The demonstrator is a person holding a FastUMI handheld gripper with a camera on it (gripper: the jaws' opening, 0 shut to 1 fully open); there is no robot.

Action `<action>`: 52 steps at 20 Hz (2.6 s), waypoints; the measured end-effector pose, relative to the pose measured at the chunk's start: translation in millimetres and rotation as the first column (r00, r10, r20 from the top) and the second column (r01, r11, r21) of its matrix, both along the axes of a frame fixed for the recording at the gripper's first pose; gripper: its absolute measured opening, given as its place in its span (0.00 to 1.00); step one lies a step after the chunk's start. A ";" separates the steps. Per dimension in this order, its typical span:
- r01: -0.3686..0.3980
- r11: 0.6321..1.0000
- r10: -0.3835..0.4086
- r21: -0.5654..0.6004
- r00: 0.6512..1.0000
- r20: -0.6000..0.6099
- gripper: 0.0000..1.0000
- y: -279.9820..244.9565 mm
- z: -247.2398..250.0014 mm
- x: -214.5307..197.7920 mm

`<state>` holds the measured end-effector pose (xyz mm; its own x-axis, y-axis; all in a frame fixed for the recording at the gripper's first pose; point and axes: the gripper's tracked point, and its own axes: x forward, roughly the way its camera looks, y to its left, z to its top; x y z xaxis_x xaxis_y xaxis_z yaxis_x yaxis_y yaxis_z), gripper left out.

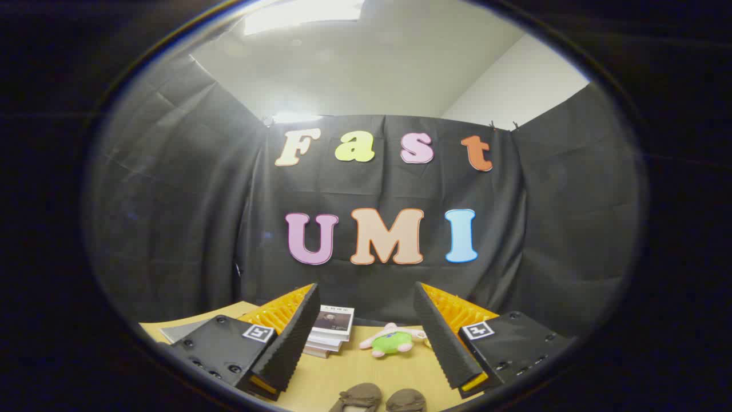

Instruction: Open the storage box then place both shoes into the box .Put the left shoe in first, then the right shoe, with the right side of both shoes facing outward in a uniform manner.

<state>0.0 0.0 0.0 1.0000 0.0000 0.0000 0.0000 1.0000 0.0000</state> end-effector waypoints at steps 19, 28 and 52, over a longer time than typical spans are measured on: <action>0.015 1.000 -0.016 -0.012 1.000 -0.013 0.99 -13.1 -5.6 3.3; -0.107 0.989 0.117 0.104 0.988 -0.105 0.99 18.4 -37.4 10.7; 0.034 0.422 0.733 0.906 0.575 -0.363 0.99 164.1 -215.3 -39.4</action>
